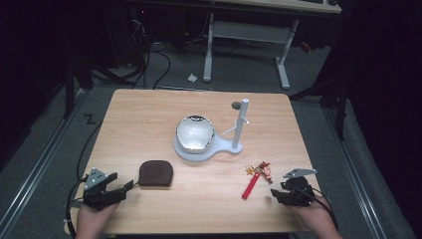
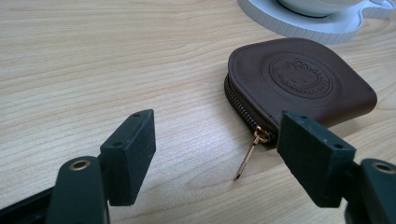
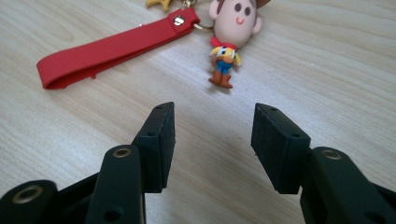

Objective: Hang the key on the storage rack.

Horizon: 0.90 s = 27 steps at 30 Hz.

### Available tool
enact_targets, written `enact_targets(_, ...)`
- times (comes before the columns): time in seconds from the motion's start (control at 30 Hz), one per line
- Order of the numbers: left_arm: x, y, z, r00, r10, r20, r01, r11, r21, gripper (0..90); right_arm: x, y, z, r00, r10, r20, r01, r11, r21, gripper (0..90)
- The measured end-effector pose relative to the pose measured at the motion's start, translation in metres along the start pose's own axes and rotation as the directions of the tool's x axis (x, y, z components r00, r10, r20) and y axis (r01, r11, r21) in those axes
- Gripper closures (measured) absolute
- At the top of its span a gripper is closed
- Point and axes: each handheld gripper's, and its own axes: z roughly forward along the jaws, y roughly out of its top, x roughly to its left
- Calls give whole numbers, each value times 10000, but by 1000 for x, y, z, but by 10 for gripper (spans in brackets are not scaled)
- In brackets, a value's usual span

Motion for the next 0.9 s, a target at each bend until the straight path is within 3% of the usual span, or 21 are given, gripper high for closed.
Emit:
enact_targets(0.23, 0, 0, 0, 10000, 43, 56, -43, 10000, 47, 278, 6, 9, 3, 9994, -318, -145, 329, 9960, 825, 492)
enact_targets(0.57, 1, 1, 0, 9999, 58, 118, -58, 10000, 25, 276, 12, 24, 7, 9949, -993, -186, 1010, 9757, 1945, 473)
enact_targets(0.9, 1, 1, 0, 9999, 38, 166, -37, 10000, -33, 275, 5, 54, 10, 9955, -945, -82, 940, 9713, 2187, 476)
